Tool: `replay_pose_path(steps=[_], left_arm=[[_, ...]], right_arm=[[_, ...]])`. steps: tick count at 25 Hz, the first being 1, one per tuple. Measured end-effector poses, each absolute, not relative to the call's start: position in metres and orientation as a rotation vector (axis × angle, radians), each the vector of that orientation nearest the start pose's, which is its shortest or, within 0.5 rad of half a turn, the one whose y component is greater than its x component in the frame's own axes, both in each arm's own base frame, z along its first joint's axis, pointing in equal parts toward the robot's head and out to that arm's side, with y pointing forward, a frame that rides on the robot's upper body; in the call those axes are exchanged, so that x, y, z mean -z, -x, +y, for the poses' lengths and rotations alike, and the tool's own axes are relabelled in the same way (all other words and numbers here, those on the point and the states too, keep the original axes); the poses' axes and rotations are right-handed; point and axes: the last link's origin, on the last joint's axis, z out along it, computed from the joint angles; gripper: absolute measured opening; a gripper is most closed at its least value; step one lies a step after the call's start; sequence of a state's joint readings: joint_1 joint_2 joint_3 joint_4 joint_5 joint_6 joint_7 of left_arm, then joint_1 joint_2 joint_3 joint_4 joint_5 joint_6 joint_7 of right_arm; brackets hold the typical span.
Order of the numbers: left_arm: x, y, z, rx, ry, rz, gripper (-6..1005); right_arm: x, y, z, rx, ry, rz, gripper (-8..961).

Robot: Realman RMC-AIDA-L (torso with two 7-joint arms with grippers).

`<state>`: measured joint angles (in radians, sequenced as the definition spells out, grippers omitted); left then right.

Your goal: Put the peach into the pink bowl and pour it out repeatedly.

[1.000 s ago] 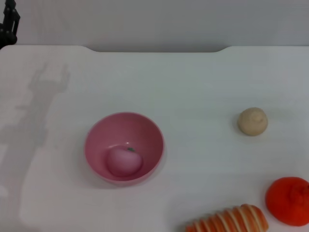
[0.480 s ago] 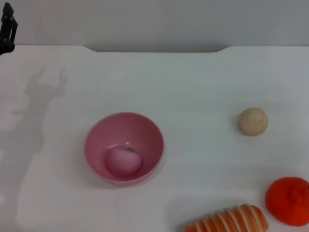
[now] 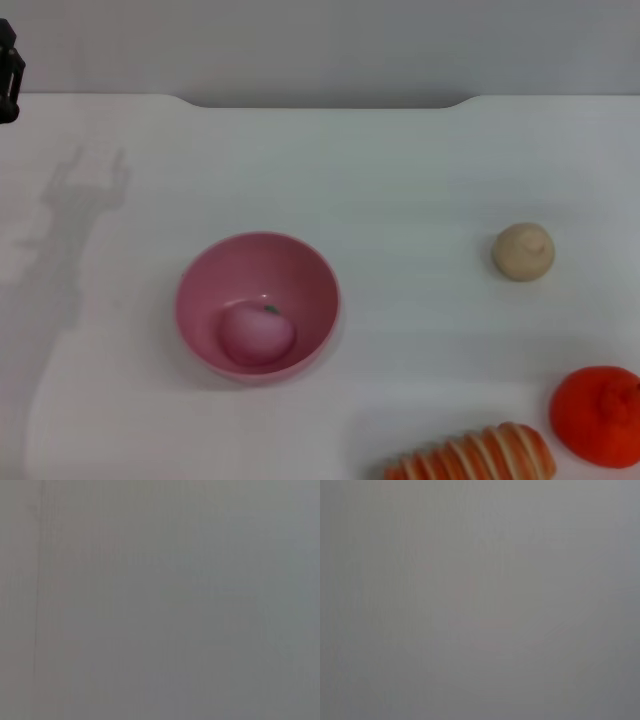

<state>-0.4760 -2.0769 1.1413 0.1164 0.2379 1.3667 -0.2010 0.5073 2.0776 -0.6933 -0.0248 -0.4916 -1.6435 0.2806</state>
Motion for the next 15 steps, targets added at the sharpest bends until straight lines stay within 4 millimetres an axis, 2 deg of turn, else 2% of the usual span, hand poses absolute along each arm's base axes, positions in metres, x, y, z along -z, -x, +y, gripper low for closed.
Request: replay_pose_path(steps=[15], left_arm=[[-0.036, 0.3078, 0.3461, 0.818, 1.512, -0.28, 554]], right_arm=[[-0.0757, -0.3058, 0.3247, -1.023, 1.22, 0.227, 502]])
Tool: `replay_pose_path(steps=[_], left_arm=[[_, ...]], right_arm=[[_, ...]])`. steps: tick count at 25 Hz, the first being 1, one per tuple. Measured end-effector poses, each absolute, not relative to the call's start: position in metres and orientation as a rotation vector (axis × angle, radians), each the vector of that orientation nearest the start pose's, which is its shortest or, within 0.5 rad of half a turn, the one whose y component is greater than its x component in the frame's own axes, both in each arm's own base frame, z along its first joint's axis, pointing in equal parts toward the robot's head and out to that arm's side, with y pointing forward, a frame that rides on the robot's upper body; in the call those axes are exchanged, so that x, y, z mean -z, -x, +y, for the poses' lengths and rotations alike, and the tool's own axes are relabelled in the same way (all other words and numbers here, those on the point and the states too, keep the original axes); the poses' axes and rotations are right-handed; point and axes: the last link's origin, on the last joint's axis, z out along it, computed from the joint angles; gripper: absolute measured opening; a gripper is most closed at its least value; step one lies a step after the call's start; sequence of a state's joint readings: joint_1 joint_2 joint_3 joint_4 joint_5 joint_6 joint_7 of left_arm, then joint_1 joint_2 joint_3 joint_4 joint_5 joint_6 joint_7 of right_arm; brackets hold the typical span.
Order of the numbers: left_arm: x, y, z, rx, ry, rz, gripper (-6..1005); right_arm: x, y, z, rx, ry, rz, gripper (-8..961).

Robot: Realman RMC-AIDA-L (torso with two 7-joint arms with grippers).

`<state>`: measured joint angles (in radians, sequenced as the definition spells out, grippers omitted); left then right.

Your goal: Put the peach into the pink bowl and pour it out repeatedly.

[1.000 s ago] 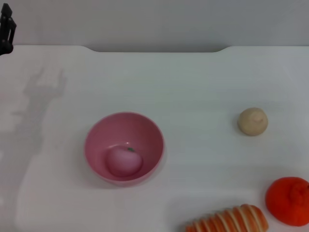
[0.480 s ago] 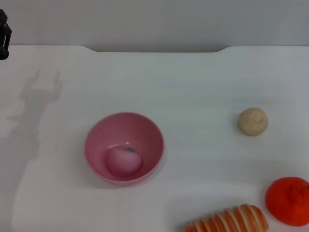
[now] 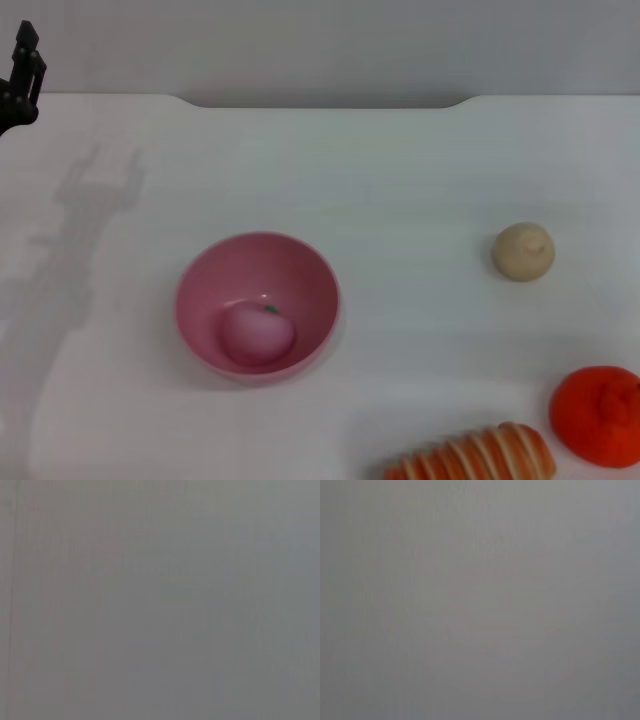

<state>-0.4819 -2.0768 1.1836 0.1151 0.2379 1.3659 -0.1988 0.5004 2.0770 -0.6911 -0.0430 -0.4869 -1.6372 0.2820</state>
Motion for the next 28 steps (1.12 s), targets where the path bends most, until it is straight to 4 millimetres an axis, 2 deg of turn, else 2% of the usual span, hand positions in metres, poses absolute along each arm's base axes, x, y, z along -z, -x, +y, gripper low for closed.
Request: replay_pose_path(steps=[28], left_arm=[[-0.04, 0.304, 0.35, 0.827, 1.509, -0.258, 554]], right_arm=[[-0.07, -0.293, 0.347, -1.037, 1.258, 0.255, 502]])
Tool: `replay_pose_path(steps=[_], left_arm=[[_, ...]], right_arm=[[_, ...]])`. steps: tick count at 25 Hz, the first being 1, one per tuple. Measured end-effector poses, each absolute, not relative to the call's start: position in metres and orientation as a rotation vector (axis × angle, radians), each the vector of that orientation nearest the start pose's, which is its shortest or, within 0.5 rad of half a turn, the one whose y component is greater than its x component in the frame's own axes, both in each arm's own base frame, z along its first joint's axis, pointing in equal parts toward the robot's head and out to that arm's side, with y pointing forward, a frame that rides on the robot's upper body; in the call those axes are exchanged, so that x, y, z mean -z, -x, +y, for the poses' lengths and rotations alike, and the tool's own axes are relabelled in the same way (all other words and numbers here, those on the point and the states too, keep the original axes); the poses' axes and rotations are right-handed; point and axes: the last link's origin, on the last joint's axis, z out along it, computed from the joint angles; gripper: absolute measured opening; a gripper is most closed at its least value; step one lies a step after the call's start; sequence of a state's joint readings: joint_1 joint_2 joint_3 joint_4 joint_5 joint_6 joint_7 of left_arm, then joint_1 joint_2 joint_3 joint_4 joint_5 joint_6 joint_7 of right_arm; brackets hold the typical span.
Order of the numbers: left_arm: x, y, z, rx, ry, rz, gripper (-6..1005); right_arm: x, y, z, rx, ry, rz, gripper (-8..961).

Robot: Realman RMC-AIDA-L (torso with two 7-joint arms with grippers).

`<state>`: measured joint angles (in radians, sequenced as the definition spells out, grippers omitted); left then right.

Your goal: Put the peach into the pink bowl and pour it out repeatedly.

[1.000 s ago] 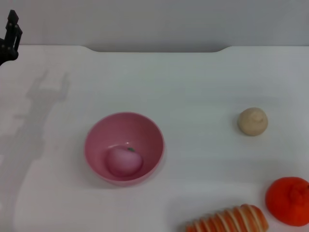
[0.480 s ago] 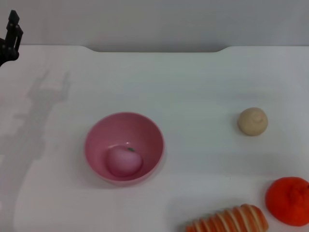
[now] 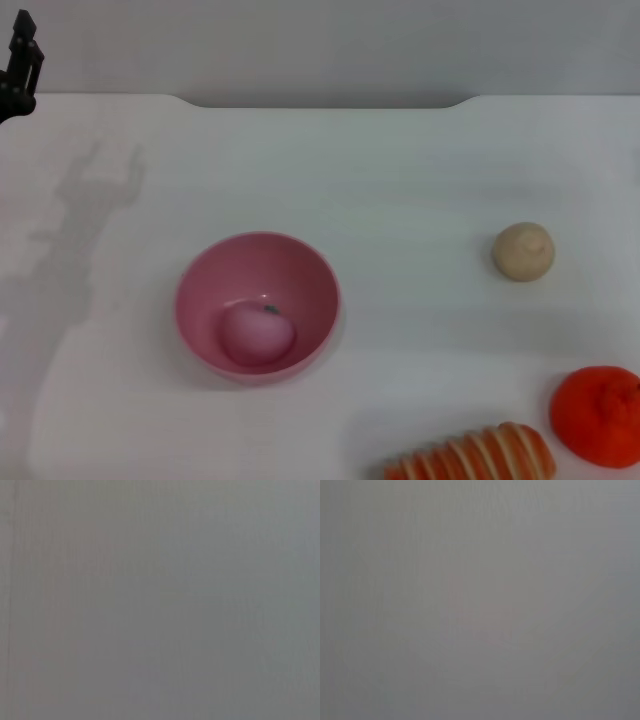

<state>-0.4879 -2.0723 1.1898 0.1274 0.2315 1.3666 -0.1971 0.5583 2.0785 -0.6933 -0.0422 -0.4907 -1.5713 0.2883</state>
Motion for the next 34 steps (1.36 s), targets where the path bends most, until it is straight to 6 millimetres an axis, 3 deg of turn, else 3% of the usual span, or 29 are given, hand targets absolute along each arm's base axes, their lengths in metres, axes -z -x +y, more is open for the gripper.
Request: replay_pose_path(steps=[34], left_arm=[[-0.0357, 0.306, 0.3515, 0.808, 1.518, -0.284, 554]], right_arm=[[-0.0712, -0.2972, 0.3484, -1.02, 1.246, 0.281, 502]])
